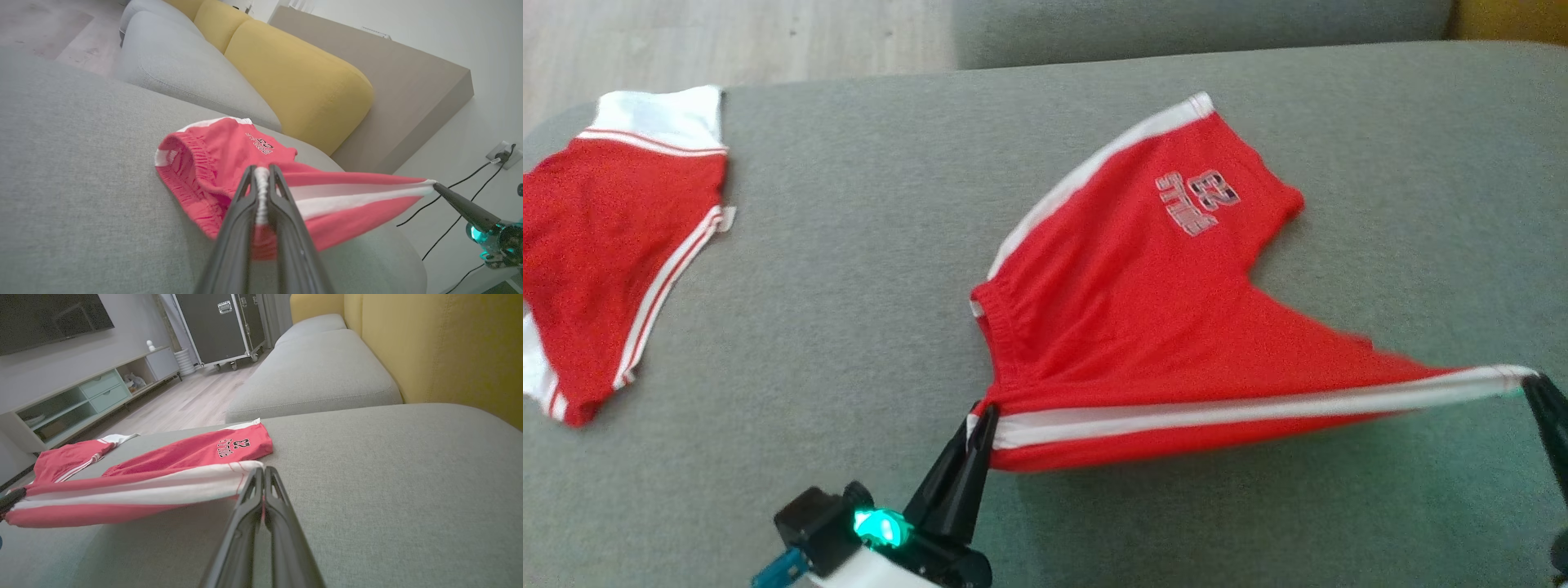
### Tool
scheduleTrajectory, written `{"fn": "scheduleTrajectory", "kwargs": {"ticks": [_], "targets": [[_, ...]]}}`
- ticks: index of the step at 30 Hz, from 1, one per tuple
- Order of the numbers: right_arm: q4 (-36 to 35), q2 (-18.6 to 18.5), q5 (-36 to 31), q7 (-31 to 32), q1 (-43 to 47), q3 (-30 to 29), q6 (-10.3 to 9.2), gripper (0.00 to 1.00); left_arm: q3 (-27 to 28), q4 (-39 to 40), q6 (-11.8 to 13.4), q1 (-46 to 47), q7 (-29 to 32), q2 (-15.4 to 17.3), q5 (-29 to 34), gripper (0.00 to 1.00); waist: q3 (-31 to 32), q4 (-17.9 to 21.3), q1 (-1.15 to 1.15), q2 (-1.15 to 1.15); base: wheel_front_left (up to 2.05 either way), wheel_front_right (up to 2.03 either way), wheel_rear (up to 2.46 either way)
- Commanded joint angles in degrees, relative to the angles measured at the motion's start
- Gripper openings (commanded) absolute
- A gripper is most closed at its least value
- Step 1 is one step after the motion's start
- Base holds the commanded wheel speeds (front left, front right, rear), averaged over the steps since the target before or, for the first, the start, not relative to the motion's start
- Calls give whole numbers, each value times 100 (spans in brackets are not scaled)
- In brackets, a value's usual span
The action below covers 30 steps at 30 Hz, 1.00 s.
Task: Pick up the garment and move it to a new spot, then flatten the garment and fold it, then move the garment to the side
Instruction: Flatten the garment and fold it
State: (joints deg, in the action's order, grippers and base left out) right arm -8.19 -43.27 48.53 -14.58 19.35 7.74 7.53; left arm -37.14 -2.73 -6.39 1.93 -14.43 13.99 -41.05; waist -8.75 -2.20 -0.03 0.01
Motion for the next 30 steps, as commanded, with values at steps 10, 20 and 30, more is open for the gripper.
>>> {"fn": "scheduleTrajectory", "kwargs": {"ticks": [10, 20, 30], "targets": [[-290, -459, -615, 751, -887, -623, -4, 0, 213, 122, 299, 1032, 107, -662, 166, 0, -518, -575, 3, -1, 0, 0, 0], [590, -1393, -582, 1567, -3201, 666, -4, 0, 67, -1007, 685, 2466, 321, -1097, -256, 0, -1155, -1045, 3, -1, 0, 0, 0], [1566, -1766, -701, 1650, -5464, 2555, -4, 0, -568, -1657, 1190, 3538, 40, -1110, -947, 0, -1680, -1359, 3, -1, 0, 0, 0]]}}
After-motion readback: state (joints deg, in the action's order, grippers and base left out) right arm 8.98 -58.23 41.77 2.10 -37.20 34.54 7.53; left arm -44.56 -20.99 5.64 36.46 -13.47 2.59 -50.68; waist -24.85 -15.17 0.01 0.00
